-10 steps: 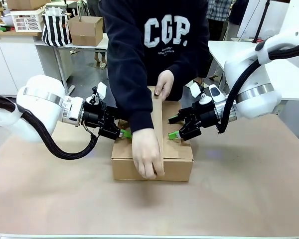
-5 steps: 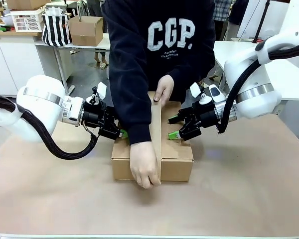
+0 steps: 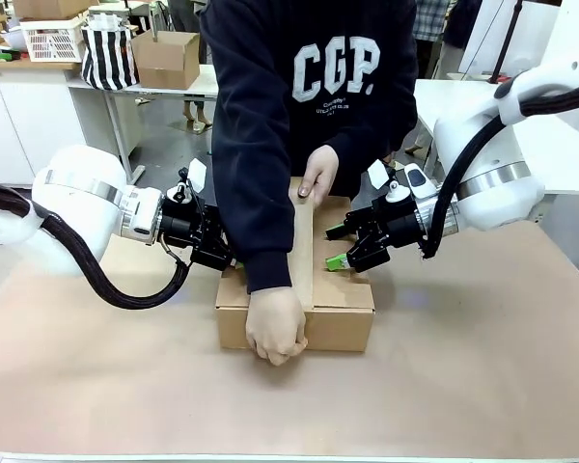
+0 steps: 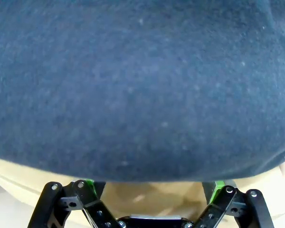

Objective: Pack the gift set into the box.
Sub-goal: Press and hold the closed box until the human finishes sealing it.

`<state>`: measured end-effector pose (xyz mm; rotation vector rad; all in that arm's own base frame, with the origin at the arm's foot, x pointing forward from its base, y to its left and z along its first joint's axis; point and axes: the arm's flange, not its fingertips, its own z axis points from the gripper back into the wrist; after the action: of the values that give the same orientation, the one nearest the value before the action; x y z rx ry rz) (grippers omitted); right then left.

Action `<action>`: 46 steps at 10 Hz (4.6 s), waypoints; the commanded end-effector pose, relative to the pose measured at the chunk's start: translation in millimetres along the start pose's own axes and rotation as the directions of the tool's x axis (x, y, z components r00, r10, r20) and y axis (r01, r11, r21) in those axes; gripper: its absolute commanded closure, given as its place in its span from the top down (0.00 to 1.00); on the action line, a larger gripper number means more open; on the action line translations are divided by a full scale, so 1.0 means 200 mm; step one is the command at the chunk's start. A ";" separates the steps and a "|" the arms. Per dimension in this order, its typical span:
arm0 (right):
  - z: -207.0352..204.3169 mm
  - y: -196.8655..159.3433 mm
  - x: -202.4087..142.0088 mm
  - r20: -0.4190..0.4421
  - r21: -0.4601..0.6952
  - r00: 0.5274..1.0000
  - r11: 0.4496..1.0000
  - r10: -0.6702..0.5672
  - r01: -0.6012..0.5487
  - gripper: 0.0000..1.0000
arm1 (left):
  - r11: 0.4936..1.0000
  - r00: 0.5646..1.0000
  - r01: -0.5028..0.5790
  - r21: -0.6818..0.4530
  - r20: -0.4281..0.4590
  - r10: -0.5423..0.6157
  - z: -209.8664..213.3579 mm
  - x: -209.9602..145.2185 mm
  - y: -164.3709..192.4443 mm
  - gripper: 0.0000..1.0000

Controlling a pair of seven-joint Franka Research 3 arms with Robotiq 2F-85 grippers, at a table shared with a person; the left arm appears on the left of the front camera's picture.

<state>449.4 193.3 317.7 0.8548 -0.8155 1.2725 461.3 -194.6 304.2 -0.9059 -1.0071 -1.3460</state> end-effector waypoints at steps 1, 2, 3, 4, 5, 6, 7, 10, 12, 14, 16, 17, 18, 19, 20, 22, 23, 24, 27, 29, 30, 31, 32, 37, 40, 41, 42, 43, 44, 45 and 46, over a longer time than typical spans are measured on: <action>0.00 0.02 -0.02 -0.006 -0.004 1.000 1.000 -0.001 0.001 1.00 | 1.000 1.000 0.009 0.002 0.005 -0.009 0.00 -0.02 -0.01 1.00; 0.00 0.02 -0.02 -0.006 -0.004 1.000 1.000 -0.001 0.001 1.00 | 1.000 1.000 0.009 0.002 0.005 -0.009 0.00 -0.02 -0.01 1.00; 0.00 0.02 -0.02 -0.006 -0.004 1.000 1.000 -0.001 0.001 1.00 | 1.000 1.000 0.009 0.002 0.005 -0.009 0.00 -0.02 -0.01 1.00; 0.00 0.02 -0.02 -0.006 -0.004 1.000 1.000 -0.001 0.001 1.00 | 1.000 1.000 0.009 0.002 0.005 -0.009 0.00 -0.02 -0.01 1.00; 0.00 0.02 -0.02 -0.006 -0.004 1.000 1.000 -0.001 0.001 1.00 | 1.000 1.000 0.009 0.002 0.005 -0.009 0.00 -0.02 -0.01 1.00; 0.00 0.02 -0.02 -0.006 -0.004 1.000 1.000 -0.001 0.001 1.00 | 1.000 1.000 0.009 0.002 0.005 -0.009 0.00 -0.02 -0.01 1.00; 0.00 0.02 -0.02 -0.006 -0.004 1.000 1.000 -0.001 0.001 1.00 | 1.000 1.000 0.009 0.002 0.005 -0.009 0.00 -0.02 -0.01 1.00; 0.00 0.02 -0.02 -0.006 -0.004 1.000 1.000 -0.001 0.001 1.00 | 1.000 1.000 0.009 0.002 0.005 -0.009 0.00 -0.02 -0.01 1.00; 0.00 0.02 -0.02 -0.006 -0.004 1.000 1.000 -0.001 0.001 1.00 | 1.000 1.000 0.009 0.002 0.005 -0.009 0.00 -0.02 -0.01 1.00; 0.00 0.02 -0.02 -0.006 -0.004 1.000 1.000 -0.001 0.001 1.00 | 1.000 1.000 0.009 0.002 0.005 -0.009 0.00 -0.02 -0.01 1.00; 0.00 0.02 -0.02 -0.006 -0.004 1.000 1.000 -0.001 0.001 1.00 | 1.000 1.000 0.009 0.002 0.005 -0.009 0.00 -0.02 -0.01 1.00; 0.00 0.02 -0.02 -0.006 -0.004 1.000 1.000 -0.001 0.001 1.00 | 1.000 1.000 0.009 0.002 0.005 -0.009 0.00 -0.02 -0.01 1.00; 0.00 0.02 -0.02 -0.006 -0.004 1.000 1.000 -0.001 0.001 1.00 | 1.000 1.000 0.009 0.002 0.005 -0.009 0.00 -0.02 -0.01 1.00; 0.00 0.02 -0.02 -0.006 -0.004 1.000 1.000 -0.001 0.001 1.00 | 1.000 1.000 0.009 0.002 0.005 -0.009 0.00 -0.02 -0.01 1.00; 0.00 0.02 -0.02 -0.006 -0.004 1.000 1.000 -0.001 0.001 1.00 | 1.000 1.000 0.009 0.002 0.005 -0.009 0.00 -0.02 -0.01 1.00; 0.00 0.02 -0.02 -0.006 -0.004 1.000 1.000 -0.001 0.001 1.00 | 1.000 1.000 0.009 0.002 0.005 -0.009 0.00 -0.02 -0.01 1.00; 0.00 0.02 -0.02 -0.006 -0.004 1.000 1.000 -0.001 0.001 1.00 | 1.000 1.000 0.009 0.002 0.005 -0.009 0.00 -0.02 -0.01 1.00; 0.00 0.02 -0.02 -0.006 -0.004 1.000 1.000 -0.001 0.001 1.00 | 1.000 1.000 0.009 0.002 0.005 -0.009 0.00 -0.02 -0.01 1.00; 0.00 0.02 -0.02 -0.006 -0.004 1.000 1.000 -0.001 0.001 1.00 | 1.000 1.000 0.009 0.002 0.005 -0.009 0.00 -0.02 -0.01 1.00; 0.00 0.02 -0.02 -0.006 -0.004 1.000 1.000 -0.001 0.001 1.00 | 1.000 1.000 0.009 0.002 0.005 -0.009 0.00 -0.02 -0.01 1.00; 0.00 0.02 -0.02 -0.006 -0.004 1.000 1.000 -0.001 0.001 1.00 | 1.000 1.000 0.009 0.002 0.005 -0.009 0.00 -0.02 -0.01 1.00; 0.00 0.02 -0.02 -0.006 -0.004 1.000 1.000 -0.001 0.001 1.00 | 1.000 1.000 0.009 0.002 0.005 -0.009 0.00 -0.02 -0.01 1.00; 0.00 0.02 -0.02 -0.006 -0.004 1.000 1.000 -0.001 0.001 1.00 | 1.000 1.000 0.009 0.002 0.005 -0.009 0.00 -0.02 -0.01 1.00; 0.00 0.02 -0.02 -0.006 -0.004 1.000 1.000 -0.001 0.001 1.00 | 1.000 1.000 0.009 0.002 0.005 -0.009 0.00 -0.02 -0.01 1.00; 0.00 0.02 -0.02 -0.006 -0.004 1.000 1.000 -0.001 0.001 1.00 | 1.000 1.000 0.009 0.002 0.005 -0.009 0.00 -0.02 -0.01 1.00; 0.00 0.02 -0.02 -0.006 -0.004 1.000 1.000 -0.001 0.001 1.00 | 1.000 1.000 0.009 0.002 0.005 -0.009 0.00 -0.02 -0.01 1.00; 0.00 0.02 -0.02 -0.006 -0.004 1.000 1.000 -0.001 0.001 1.00 | 1.000 1.000 0.009 0.002 0.005 -0.009 0.00 -0.02 -0.01 1.00; 0.00 0.02 -0.02 -0.006 -0.004 1.000 1.000 -0.001 0.001 1.00 | 1.000 1.000 0.009 0.002 0.005 -0.009 0.00 -0.02 -0.01 1.00; 0.00 0.02 -0.02 -0.006 -0.004 1.000 1.000 -0.001 0.001 1.00 | 1.000 1.000 0.009 0.002 0.005 -0.009 0.00 -0.02 -0.01 1.00; 0.00 0.02 -0.02 -0.006 -0.004 1.000 1.000 -0.001 0.001 1.00 | 1.000 1.000 0.009 0.002 0.005 -0.009 0.00 -0.02 -0.01 1.00; 0.00 0.02 -0.02 -0.006 -0.004 1.000 1.000 -0.001 0.001 1.00 | 1.000 1.000 0.009 0.002 0.005 -0.009 0.00 -0.02 -0.01 1.00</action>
<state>449.1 193.2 317.9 0.8545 -0.8157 1.2727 461.4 -194.4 303.7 -0.9060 -1.0064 -1.3451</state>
